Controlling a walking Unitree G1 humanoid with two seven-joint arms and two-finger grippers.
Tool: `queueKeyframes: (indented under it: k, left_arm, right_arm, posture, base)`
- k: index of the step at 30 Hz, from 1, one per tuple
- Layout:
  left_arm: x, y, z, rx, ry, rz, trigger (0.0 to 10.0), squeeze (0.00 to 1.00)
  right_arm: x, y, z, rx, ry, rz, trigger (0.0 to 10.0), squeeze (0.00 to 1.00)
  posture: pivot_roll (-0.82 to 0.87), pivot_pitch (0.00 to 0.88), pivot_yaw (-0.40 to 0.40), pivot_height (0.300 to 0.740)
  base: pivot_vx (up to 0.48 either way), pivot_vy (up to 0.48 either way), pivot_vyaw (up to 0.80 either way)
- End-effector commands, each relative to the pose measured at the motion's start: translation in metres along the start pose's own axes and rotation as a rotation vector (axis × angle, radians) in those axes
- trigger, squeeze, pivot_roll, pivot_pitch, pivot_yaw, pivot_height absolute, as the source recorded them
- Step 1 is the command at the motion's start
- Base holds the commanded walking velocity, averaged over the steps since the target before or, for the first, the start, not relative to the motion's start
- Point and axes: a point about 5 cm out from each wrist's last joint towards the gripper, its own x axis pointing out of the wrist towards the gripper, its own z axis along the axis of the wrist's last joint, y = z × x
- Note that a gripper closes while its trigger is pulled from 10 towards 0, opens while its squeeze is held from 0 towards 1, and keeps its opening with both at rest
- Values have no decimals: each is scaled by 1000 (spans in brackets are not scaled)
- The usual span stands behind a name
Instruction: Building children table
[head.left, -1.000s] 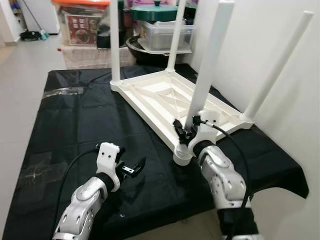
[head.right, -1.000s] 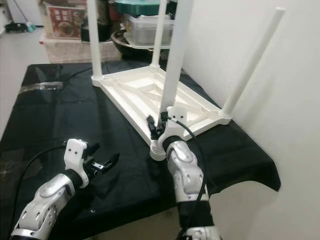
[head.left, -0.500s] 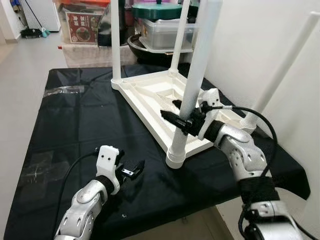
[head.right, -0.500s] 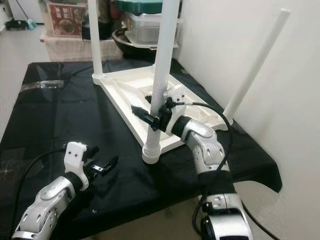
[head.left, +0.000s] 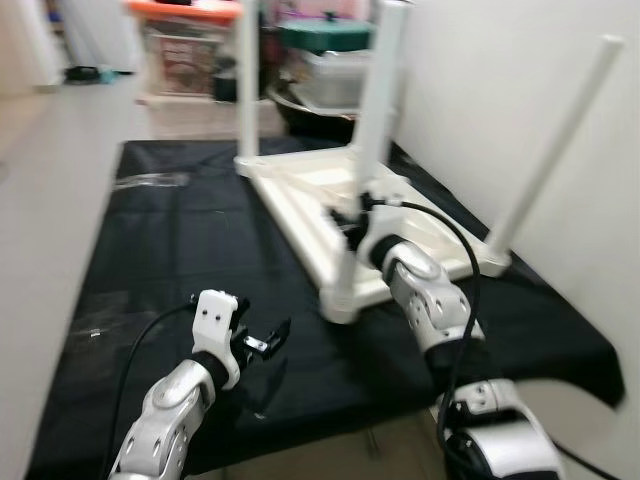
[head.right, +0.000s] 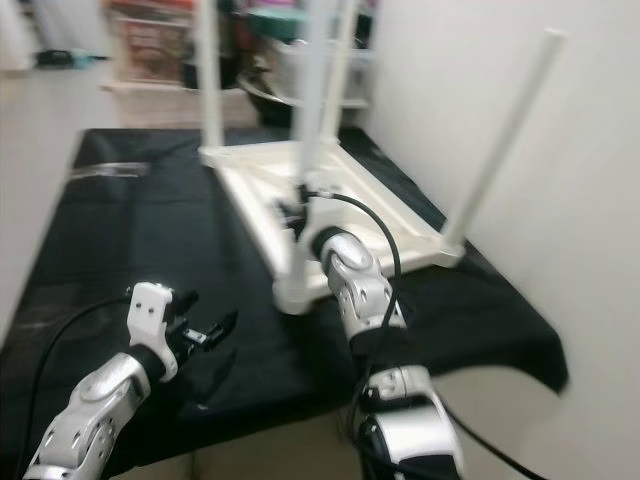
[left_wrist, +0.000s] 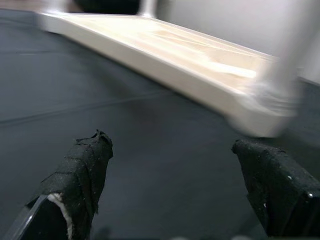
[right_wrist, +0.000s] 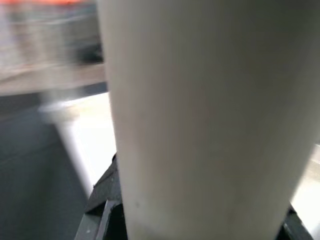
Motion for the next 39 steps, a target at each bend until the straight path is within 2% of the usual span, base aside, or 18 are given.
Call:
queueKeyframes:
  k: [1,3,5,6,10,11,13,14,15,16,17,19,20,22,24,30,38,39]
  left_arm:
    - [1,-1,-2,11,15,-9,10000,0]
    - [1,-1,-2,11,15,-9,10000,0]
    - [2,-1,-3,13,25,-21,10000,0]
    - [4,-2,-2,15,26,-29,10000,0]
    - [6,-3,1,14,19,-41,10000,0]
    - [6,-2,1,16,19,-39,10000,0]
    - [6,-2,1,18,20,-38,10000,0]
    - [6,-1,2,16,15,-33,10000,0]
    - [6,0,3,15,12,-29,10000,0]
    - [6,0,3,15,12,-29,10000,0]
    - [5,0,2,13,11,-25,10000,0]
    - [3,-3,-1,4,16,-26,10000,0]
    - [4,-4,-3,3,21,-31,10000,0]
    - [4,-5,-4,4,23,-34,10000,0]
    - [6,-6,-1,5,17,-41,10000,0]
    - [10,-5,1,14,13,-38,10000,0]
    - [7,0,2,17,5,-16,10000,0]
    - [7,-1,1,16,5,-15,10000,0]
  right_arm:
    - [-25,-1,-28,1,165,-62,0,0]
    - [-25,-1,-28,1,165,-62,0,0]
    - [-34,12,-15,7,102,4,0,0]
    - [-33,20,-7,14,75,79,10000,0]
    - [-29,27,12,31,-21,189,10000,0]
    - [-25,28,19,18,-54,245,10000,1000]
    - [-23,28,23,8,-74,257,10000,1000]
    - [-23,29,35,12,-97,303,10000,859]
    - [-22,30,42,34,-106,362,10000,0]
    - [-22,30,42,34,-106,362,10000,0]
    - [-22,30,48,93,-98,445,10000,0]
    - [-28,29,53,111,-141,799,10000,0]
    - [-31,26,48,69,-142,975,10000,0]
    - [-31,24,44,48,-128,1015,10000,0]
    - [-29,20,24,-17,-42,1137,10000,0]
    - [-11,20,-9,-95,139,1203,10000,0]
    - [10,48,15,-12,60,1224,10000,0]
    - [10,50,17,-2,46,1230,5725,0]
  posture:
    - [91,0,-105,740]
    - [91,0,-105,740]
    - [86,0,-94,740]
    - [79,0,-84,740]
    - [81,0,-88,740]
    - [79,0,-97,740]
    - [79,0,-97,740]
    - [84,0,-104,740]
    - [82,0,-104,740]
    - [82,0,-104,740]
    - [82,0,-103,740]
    - [76,0,-101,740]
    - [78,0,-102,740]
    - [78,0,-102,740]
    - [83,0,-105,740]
    - [105,0,-121,740]
    - [127,0,-141,740]
    - [127,0,-141,740]
  base:
    - [0,0,0]
    - [0,0,0]
    - [0,0,0]
    - [0,0,0]
    - [0,0,0]
    - [0,0,0]
    - [0,0,0]
    - [0,0,0]
    - [0,0,0]
    - [0,0,0]
    - [0,0,0]
    - [0,0,0]
    - [0,0,0]
    - [0,0,0]
    - [0,0,0]
    - [0,0,0]
    - [0,0,0]
    - [0,0,0]
